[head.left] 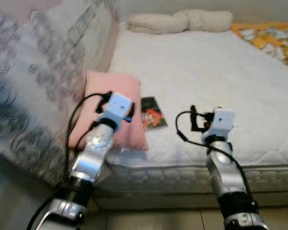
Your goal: Clean up the room
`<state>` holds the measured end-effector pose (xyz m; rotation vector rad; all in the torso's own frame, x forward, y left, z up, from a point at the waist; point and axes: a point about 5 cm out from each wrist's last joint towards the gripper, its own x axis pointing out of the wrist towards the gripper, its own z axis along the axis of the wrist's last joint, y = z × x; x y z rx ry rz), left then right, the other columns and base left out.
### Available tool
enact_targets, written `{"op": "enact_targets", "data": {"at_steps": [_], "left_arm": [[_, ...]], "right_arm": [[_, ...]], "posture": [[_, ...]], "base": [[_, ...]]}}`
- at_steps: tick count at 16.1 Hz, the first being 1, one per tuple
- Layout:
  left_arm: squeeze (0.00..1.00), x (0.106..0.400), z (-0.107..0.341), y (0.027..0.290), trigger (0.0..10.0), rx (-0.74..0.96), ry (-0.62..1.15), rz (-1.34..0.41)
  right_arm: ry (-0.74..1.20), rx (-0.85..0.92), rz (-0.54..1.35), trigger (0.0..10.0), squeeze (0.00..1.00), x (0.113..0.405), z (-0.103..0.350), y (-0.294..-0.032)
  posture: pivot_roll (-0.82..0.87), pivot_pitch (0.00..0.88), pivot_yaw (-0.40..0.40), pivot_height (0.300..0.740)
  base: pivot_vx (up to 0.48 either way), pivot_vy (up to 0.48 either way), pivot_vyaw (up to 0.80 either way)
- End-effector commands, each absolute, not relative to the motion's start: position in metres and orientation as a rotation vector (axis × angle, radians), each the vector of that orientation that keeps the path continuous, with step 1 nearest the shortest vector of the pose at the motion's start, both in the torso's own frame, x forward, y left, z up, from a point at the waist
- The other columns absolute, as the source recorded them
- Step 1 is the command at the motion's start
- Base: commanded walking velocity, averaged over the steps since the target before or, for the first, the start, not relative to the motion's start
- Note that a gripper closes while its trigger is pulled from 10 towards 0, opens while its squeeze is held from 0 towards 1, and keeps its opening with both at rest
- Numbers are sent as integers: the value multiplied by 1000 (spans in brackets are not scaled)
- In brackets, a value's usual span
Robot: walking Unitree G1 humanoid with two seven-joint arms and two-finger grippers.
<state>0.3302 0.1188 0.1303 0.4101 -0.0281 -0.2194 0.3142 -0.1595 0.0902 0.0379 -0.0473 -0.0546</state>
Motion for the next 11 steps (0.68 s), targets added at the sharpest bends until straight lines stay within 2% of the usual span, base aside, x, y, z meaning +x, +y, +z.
{"op": "enact_targets", "data": {"at_steps": [1, 8, 9, 11], "left_arm": [[0, 330, 139, 111, 10000, 394, -67, -234], [0, 329, 146, 113, 10000, 375, -96, -209], [0, 328, 148, 115, 10000, 369, -102, -181], [0, 324, 155, 124, 10000, 355, -118, -137]], "right_arm": [[-60, 40, -77, 10000, 0, 315, 94, -167], [-39, 97, -115, 10000, 0, 325, 97, -178], [-12, 195, -129, 10000, 0, 332, 98, -184], [22, 355, -144, 10000, 0, 342, 98, -193]], "posture": [[27, 0, 13, 736], [36, 0, 17, 736], [46, 0, 19, 736], [80, 38, 33, 736]], "base": [[480, 0, 0], [478, 0, 0], [364, 315, 0], [0, 0, 0]]}}
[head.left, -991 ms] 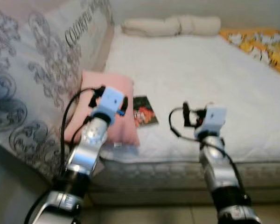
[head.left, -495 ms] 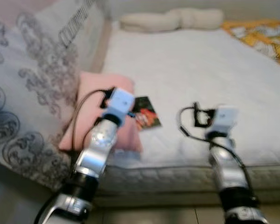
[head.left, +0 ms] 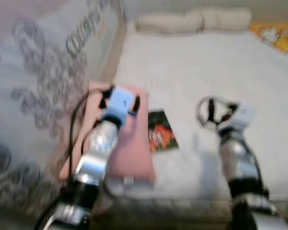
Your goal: Clean up the room
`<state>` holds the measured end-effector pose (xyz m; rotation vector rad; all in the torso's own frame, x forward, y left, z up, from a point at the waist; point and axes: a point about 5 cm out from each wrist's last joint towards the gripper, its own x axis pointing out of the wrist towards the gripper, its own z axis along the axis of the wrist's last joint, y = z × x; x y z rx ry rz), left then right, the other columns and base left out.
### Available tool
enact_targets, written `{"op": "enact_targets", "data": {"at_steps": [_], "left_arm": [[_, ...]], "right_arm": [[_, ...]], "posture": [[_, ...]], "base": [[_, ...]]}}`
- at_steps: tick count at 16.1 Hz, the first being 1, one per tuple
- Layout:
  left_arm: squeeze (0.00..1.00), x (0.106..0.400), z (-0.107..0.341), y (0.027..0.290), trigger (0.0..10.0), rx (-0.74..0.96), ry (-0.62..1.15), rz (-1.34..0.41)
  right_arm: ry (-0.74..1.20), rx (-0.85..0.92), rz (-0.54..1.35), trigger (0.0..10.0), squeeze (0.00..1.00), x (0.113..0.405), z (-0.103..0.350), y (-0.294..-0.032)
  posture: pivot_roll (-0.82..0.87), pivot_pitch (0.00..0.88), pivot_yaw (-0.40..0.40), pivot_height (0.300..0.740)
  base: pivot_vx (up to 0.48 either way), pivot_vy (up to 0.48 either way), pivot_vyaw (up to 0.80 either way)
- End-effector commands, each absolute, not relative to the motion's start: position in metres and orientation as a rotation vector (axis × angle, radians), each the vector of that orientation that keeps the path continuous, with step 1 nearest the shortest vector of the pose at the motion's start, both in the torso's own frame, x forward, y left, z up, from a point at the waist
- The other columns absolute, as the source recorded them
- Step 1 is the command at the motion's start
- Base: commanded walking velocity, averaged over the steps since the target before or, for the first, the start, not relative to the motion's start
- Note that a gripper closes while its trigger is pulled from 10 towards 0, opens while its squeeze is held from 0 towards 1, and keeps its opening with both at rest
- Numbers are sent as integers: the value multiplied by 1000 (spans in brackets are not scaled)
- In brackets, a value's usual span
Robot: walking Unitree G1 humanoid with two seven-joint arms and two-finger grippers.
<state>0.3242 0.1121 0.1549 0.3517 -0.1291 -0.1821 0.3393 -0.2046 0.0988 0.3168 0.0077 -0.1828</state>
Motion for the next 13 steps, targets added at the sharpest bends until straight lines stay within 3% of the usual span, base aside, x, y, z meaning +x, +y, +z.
{"op": "enact_targets", "data": {"at_steps": [1, 7, 13], "left_arm": [[0, 321, 158, 129, 10000, 357, -122, -131], [0, 289, 176, 166, 10000, 447, -123, -86], [0, 264, 186, 187, 10000, 485, -89, -28]], "right_arm": [[41, 412, -140, 10000, 0, 346, 97, -193], [264, 745, -57, 10000, 0, 351, 65, -165], [334, 751, -104, 10000, 0, 345, 50, -142]], "posture": [[95, 52, 40, 736], [263, 177, 86, 736], [347, 235, 56, 736]], "base": [[0, 0, 0], [0, 0, 0], [0, 0, 0]]}}
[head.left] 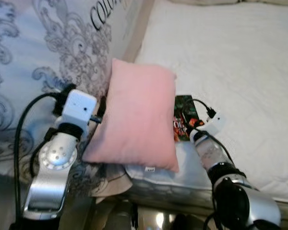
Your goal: Clean up the room
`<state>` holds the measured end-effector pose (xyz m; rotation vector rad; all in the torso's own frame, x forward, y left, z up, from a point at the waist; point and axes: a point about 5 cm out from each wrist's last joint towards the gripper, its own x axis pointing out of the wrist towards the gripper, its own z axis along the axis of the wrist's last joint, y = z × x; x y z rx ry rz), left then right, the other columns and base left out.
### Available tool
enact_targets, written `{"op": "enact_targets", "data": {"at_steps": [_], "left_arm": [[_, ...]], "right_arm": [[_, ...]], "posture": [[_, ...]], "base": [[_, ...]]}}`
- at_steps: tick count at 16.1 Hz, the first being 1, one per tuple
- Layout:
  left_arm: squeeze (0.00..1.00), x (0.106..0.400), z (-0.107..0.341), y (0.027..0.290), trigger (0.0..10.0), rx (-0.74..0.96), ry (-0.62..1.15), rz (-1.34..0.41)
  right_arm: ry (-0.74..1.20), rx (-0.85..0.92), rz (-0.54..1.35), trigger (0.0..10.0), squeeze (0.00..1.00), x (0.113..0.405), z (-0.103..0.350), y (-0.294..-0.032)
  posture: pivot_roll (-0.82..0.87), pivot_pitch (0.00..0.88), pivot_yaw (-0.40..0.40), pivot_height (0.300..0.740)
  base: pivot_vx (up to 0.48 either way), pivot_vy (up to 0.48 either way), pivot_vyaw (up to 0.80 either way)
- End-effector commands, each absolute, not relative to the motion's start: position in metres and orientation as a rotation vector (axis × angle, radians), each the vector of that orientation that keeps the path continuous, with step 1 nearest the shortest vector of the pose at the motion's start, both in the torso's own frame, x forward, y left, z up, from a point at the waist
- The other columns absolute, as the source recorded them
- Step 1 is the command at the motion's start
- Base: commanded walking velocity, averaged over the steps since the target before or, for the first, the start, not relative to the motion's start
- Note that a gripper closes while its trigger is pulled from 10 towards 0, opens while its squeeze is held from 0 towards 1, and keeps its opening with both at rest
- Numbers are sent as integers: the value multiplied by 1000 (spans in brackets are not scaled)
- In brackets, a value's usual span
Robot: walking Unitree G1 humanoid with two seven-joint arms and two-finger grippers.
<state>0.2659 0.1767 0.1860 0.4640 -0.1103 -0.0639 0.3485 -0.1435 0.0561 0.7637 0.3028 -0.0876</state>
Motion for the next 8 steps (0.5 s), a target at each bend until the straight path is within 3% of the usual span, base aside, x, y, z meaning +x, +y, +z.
{"op": "enact_targets", "data": {"at_steps": [1, 8], "left_arm": [[0, 261, 187, 188, 10000, 484, -79, -21], [0, 264, 185, 183, 10000, 477, -61, -36]], "right_arm": [[352, 749, -124, 10000, 0, 341, 45, -140], [349, 610, -190, 10000, 0, 327, 33, -133]], "posture": [[348, 237, 52, 736], [294, 222, 38, 736]], "base": [[0, 0, 0], [0, 0, 0]]}}
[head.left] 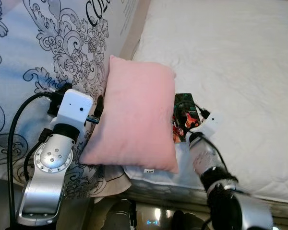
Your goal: Clean up the room
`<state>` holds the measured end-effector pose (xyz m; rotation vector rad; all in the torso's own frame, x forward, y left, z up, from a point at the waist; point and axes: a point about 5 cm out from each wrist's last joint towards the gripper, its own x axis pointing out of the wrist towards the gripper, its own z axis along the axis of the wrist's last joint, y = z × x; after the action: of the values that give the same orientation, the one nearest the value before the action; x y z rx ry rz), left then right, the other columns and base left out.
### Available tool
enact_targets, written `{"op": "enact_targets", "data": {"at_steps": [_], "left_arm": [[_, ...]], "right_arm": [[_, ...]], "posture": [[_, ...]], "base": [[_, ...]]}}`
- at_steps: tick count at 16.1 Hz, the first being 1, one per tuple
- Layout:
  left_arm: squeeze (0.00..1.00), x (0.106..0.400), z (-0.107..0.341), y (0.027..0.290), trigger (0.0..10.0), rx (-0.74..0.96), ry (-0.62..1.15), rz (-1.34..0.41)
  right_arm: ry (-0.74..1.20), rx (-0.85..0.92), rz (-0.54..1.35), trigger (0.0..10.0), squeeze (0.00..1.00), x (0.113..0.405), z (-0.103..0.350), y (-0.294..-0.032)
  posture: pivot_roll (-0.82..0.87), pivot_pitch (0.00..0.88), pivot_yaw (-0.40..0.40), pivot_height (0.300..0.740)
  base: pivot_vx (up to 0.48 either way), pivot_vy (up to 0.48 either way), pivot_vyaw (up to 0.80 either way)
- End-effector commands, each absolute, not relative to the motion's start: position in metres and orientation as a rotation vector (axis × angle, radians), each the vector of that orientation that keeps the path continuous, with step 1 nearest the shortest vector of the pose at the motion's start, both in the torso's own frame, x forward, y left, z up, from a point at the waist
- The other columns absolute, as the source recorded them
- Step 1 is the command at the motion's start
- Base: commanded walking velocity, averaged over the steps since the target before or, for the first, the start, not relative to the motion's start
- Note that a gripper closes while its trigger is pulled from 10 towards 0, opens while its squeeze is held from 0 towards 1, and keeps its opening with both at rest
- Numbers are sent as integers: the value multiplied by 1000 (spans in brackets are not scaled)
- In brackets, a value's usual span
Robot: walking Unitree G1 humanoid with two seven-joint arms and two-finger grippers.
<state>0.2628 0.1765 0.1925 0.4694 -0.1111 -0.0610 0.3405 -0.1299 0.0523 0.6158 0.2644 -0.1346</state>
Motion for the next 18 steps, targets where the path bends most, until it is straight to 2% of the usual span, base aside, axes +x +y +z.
{"op": "enact_targets", "data": {"at_steps": [1, 4, 7, 8, 10, 14, 18], "left_arm": [[0, 268, 184, 180, 10000, 472, -64, -39], [0, 276, 182, 173, 10000, 456, -77, -48], [0, 282, 181, 167, 10000, 447, -93, -50], [0, 290, 179, 163, 10000, 440, -111, -49], [0, 297, 180, 157, 10000, 430, -131, -58], [0, 308, 178, 149, 10000, 416, -147, -80], [0, 319, 181, 141, 10000, 408, -180, -100]], "right_arm": [[350, 589, -182, 10000, 0, 325, 30, -131], [302, 498, -202, 10000, 0, 321, 33, -136], [175, 351, -203, 10000, 0, 320, 50, -149], [70, 234, -214, 10000, 0, 313, 64, -161], [1, 144, -227, 10000, 0, 296, 73, -172], [66, 167, -240, 10000, 0, 276, 65, -174], [5, 138, -308, 10000, 0, 296, 83, -199]], "posture": [[282, 218, 34, 736], [248, 199, 19, 736], [205, 167, -1, 736], [173, 149, -7, 736], [126, 126, -7, 736], [73, 106, 6, 736], [60, 81, 20, 736]], "base": [[0, 0, 0], [0, 0, 0], [0, 0, 0], [0, 0, 0], [0, 0, 0], [0, 0, 0], [0, 0, 0]]}}
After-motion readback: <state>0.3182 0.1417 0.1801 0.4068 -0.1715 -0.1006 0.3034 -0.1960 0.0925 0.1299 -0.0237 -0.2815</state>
